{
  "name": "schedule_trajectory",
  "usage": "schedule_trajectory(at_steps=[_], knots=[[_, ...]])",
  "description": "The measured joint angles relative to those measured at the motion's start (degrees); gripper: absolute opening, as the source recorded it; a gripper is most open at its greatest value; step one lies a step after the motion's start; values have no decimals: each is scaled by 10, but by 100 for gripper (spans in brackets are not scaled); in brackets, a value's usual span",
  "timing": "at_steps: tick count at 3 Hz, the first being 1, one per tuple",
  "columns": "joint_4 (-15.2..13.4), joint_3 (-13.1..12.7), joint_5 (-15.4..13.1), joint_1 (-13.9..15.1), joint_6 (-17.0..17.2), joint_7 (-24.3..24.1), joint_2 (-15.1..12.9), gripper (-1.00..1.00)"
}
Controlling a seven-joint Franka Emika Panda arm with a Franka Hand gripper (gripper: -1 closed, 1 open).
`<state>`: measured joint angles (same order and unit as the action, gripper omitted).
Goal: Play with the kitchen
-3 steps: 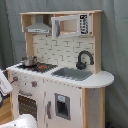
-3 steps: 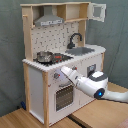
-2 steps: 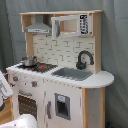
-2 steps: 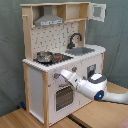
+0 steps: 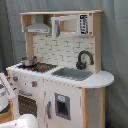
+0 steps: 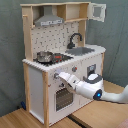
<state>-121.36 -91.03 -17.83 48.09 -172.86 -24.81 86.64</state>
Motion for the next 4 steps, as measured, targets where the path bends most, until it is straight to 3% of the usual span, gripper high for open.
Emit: schedule_trajectory(at_steps=[2,3,4], knots=[[0,14,1,40,-92,-54,-1,100],[6,24,2,56,-92,-84,-1,100],[6,24,2,56,-92,-84,-1,-100]])
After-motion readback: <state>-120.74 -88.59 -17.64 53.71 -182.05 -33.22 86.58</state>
